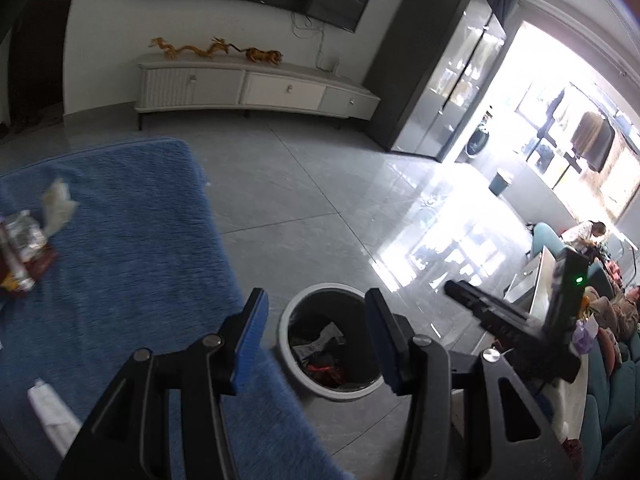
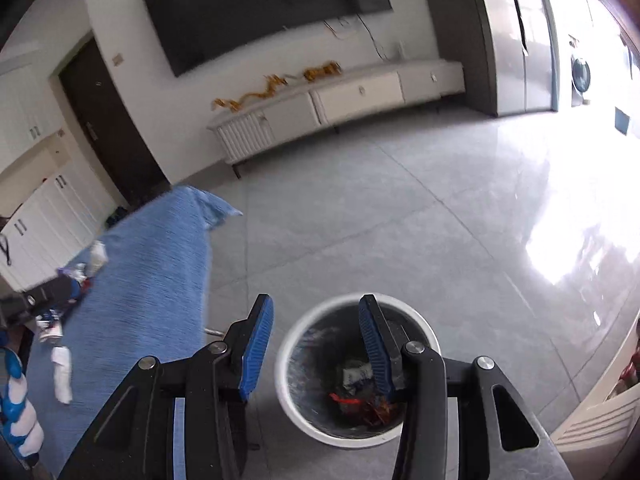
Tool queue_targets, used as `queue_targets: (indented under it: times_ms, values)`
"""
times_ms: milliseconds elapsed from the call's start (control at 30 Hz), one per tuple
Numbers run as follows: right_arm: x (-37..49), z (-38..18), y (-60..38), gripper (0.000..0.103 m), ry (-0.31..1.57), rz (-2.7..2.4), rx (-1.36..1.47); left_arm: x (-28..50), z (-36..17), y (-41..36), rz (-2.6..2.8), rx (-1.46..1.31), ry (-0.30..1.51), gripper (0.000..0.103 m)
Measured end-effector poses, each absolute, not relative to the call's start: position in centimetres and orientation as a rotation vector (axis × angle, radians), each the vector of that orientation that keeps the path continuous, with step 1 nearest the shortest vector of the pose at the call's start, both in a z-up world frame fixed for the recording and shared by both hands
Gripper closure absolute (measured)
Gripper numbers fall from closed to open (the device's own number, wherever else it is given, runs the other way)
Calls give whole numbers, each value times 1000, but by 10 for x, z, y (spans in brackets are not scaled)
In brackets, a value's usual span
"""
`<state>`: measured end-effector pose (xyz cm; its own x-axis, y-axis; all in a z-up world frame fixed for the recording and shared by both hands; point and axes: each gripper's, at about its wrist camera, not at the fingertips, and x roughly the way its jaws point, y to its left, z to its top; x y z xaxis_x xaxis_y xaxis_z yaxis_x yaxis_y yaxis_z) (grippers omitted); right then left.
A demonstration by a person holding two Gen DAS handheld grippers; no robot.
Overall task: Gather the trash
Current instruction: 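Carry carton and bag over the bin and open both tools, then move both tools back to the rug and grasp the white tissue with the right tool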
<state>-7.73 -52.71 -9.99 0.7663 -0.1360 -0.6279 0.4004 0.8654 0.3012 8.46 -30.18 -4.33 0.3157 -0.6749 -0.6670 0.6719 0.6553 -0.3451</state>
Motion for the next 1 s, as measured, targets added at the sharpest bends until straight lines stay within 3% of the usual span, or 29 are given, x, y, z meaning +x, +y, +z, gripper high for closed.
queue_targets:
  times_ms: [400, 600, 800, 1000]
  values:
    - [-76, 1, -419, 54, 492, -120, 275, 84, -12, -92, -619, -131, 768, 53]
    - [-76, 30, -363, 49, 455, -16, 180, 74, -10, -13, -496, -149, 735, 44]
    - [-61, 36, -321, 46, 463, 76, 121, 73, -19, 29, -440, -150, 737, 42]
    - [-23, 11, -281, 46, 551, 179, 93, 93, -36, 20, -458, -96, 775, 42]
